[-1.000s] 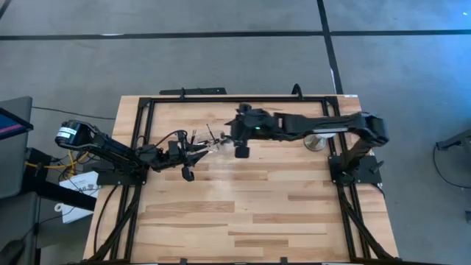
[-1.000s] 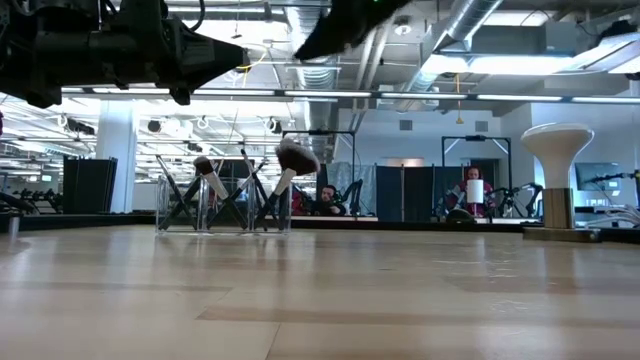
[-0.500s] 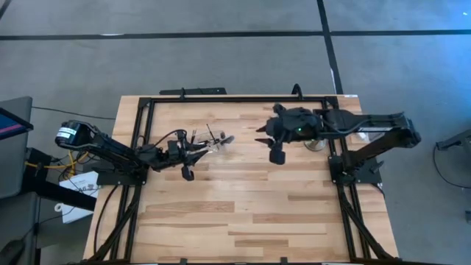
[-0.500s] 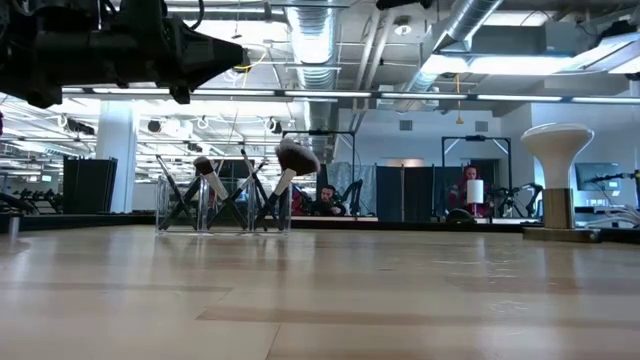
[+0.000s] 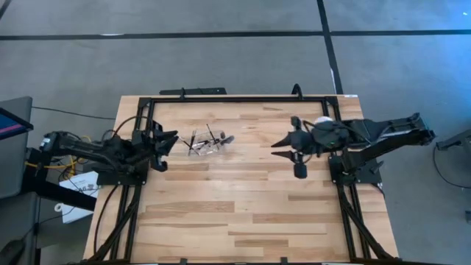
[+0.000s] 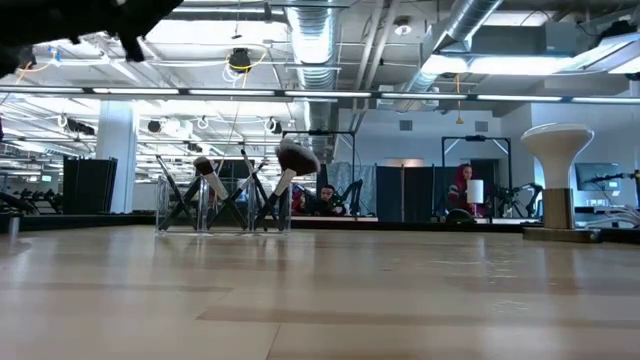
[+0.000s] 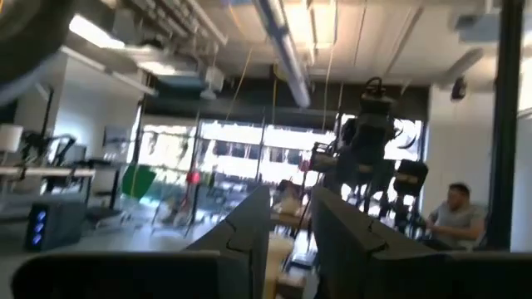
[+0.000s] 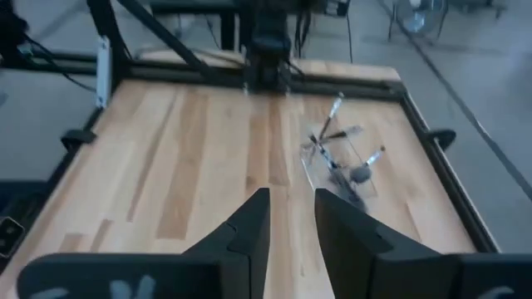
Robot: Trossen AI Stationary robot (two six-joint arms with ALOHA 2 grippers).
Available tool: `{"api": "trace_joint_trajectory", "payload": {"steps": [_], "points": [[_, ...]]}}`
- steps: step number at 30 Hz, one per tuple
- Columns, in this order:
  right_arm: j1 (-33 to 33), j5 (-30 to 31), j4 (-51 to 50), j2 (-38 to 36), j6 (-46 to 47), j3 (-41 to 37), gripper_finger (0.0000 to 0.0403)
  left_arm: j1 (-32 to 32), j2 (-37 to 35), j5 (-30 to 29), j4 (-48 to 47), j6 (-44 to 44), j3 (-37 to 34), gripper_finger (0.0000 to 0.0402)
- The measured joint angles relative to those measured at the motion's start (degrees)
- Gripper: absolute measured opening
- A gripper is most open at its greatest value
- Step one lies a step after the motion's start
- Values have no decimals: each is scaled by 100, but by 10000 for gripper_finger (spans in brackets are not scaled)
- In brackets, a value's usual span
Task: Put items in baskets/containers
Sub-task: Return to Home Position
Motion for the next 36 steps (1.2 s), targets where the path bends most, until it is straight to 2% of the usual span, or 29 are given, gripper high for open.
{"api": "trace_joint_trajectory", "payload": {"steps": [5, 9, 14, 26, 31, 36], "points": [[21, 5, 1451, -1023, 233, -1575, 86, 2, -1375, 7, -1943, -155, -2, 88], [-12, 15, 2324, -1805, 640, -2697, 86, 2, -1840, 16, -2919, -143, -10, 88], [-1, -3, 3077, -2784, 751, -3541, 86, 2, -1880, 27, -2976, 109, -120, 88], [262, -4, 3360, -4406, 748, -4803, 85, 4, -1884, 14, -3101, 421, -122, 88], [263, -34, 3316, -4877, 740, -5209, 85, 4, -1880, 28, -3118, 114, -409, 88], [263, -338, 3264, -5429, 745, -5648, 85, 4, -1880, 29, -3100, -172, -527, 88]]}}
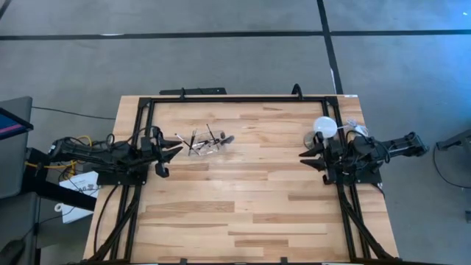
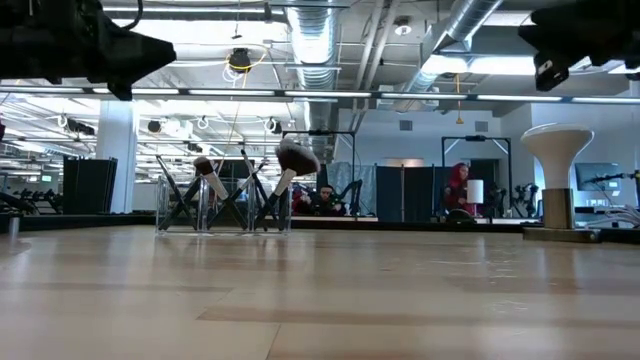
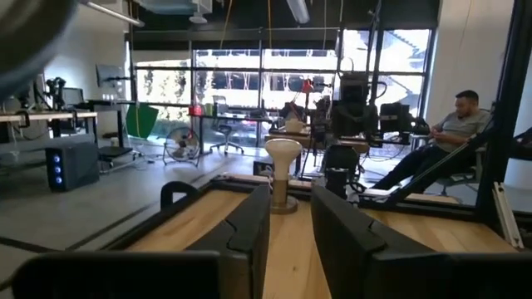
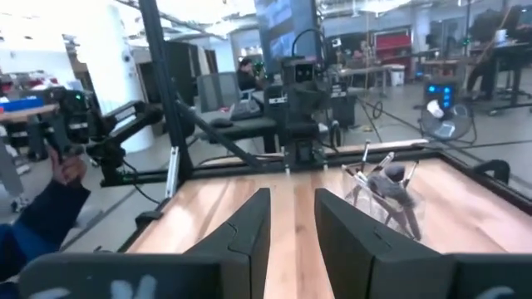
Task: Put items in baskets/containers
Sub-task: Return to Home Position
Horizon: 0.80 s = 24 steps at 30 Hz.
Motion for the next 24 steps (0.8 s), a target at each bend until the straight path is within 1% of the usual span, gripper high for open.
{"api": "trace_joint_trajectory", "payload": {"steps": [4, 6, 11, 19, 24], "points": [[0, -73, -54, -518, -232, -285, 85, 0, 0, 2, -30, -38, 0, 88], [0, -79, -134, -790, -307, -336, 85, 0, -2, 2, -200, -212, 0, 88], [61, -292, -401, -781, -299, -380, 85, 0, 2, 1, -399, -409, -52, 88], [180, -241, -226, -813, -494, -702, 85, 0, 38, -122, -394, -267, -52, 88], [179, -223, -437, -811, -524, -705, 85, 0, 57, -125, -389, -269, -52, 88]]}}
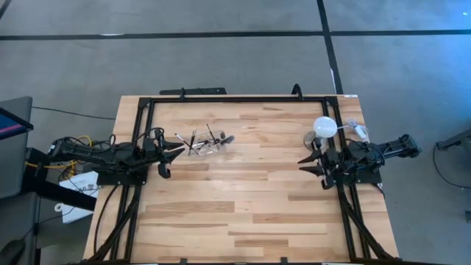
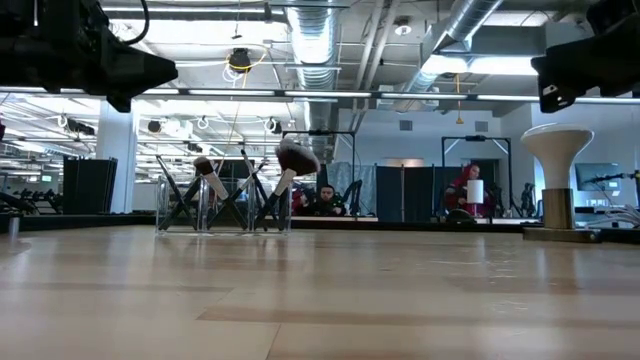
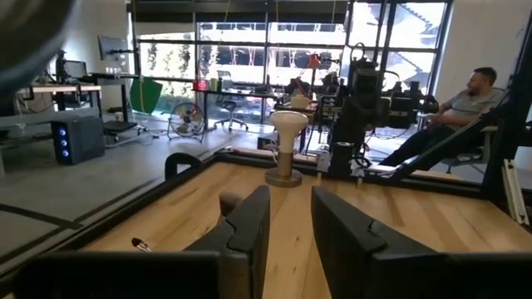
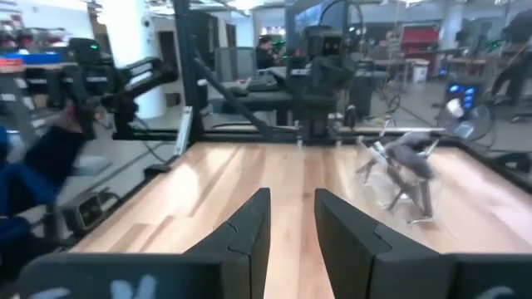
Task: Put items in baskets/containers
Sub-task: Return to Home Position
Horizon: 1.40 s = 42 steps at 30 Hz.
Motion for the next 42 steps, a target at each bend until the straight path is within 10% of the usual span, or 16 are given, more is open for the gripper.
{"api": "trace_joint_trajectory", "payload": {"steps": [42], "points": [[-321, 262, -635, 0, -31, 13, 85, 33, 2, -518, 194, -21, 2, 88]]}}
